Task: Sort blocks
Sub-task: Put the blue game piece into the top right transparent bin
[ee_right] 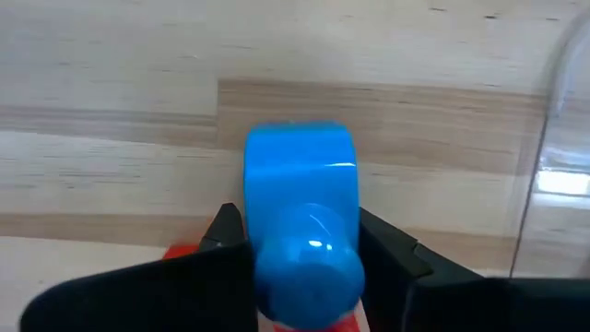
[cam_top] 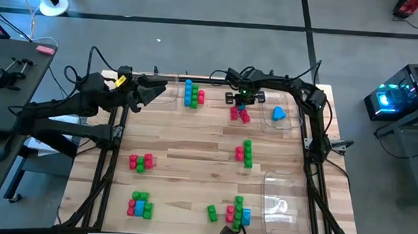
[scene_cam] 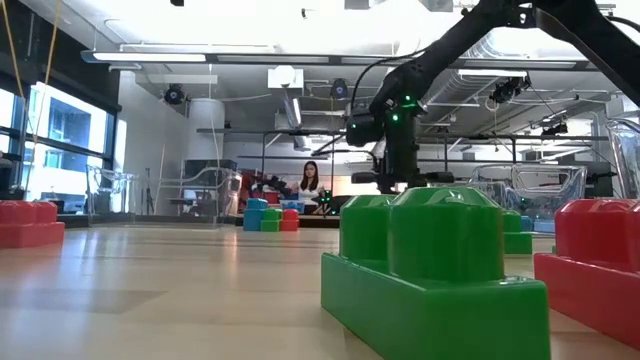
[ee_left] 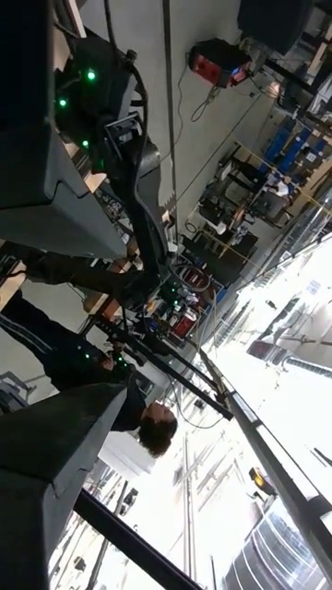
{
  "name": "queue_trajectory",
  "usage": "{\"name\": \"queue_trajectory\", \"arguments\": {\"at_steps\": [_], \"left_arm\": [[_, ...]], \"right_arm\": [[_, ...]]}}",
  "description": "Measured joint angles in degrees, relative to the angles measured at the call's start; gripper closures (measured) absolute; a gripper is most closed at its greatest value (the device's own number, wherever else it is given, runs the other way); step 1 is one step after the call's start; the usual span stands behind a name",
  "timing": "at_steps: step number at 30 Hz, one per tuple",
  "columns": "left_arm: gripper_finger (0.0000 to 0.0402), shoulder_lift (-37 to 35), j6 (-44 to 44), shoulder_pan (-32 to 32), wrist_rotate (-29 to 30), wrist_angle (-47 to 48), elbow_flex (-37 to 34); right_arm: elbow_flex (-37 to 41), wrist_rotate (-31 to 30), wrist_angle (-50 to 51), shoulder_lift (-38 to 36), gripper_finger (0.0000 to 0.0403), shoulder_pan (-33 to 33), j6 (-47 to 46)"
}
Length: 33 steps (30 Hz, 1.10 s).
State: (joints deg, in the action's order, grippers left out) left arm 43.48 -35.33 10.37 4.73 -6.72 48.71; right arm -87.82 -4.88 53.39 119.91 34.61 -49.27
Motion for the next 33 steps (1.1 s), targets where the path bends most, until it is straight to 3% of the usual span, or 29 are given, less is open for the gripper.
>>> {"name": "queue_trajectory", "arguments": {"at_steps": [6, 13, 20, 25, 30, 33], "left_arm": [[0.0179, 0.0, 0.0, 0.07, 0.0, 0.0, 0.0], [0.0179, 0.0, 0.0, 0.04, -0.02, 0.05, 0.0], [0.0179, 0.0, 2.46, 0.05, -0.02, 0.35, 0.0], [0.0179, 0.0, 2.58, 0.04, -0.02, 1.68, 0.0], [0.0179, 0.02, 2.58, 0.04, -0.02, 4.35, 0.0], [0.0179, 0.22, 2.58, 0.11, 0.36, 5.09, 0.0]], "right_arm": [[0.54, -1.71, -0.21, -0.01, 0.0328, -0.2, 1.09], [-0.31, -3.15, -0.34, -1.07, 0.0389, -0.52, 5.41], [-5.61, -6.23, -0.57, -5.78, 0.0382, -0.93, 12.17], [-6.77, -7.5, 1.87, -12.37, 0.0389, -1.57, 18.32], [-5.32, -15.68, 12.13, -19.79, 0.0383, -3.59, 21.43], [-0.51, -18.49, 16.02, -25.25, 0.0382, -3.04, 20.76]]}}
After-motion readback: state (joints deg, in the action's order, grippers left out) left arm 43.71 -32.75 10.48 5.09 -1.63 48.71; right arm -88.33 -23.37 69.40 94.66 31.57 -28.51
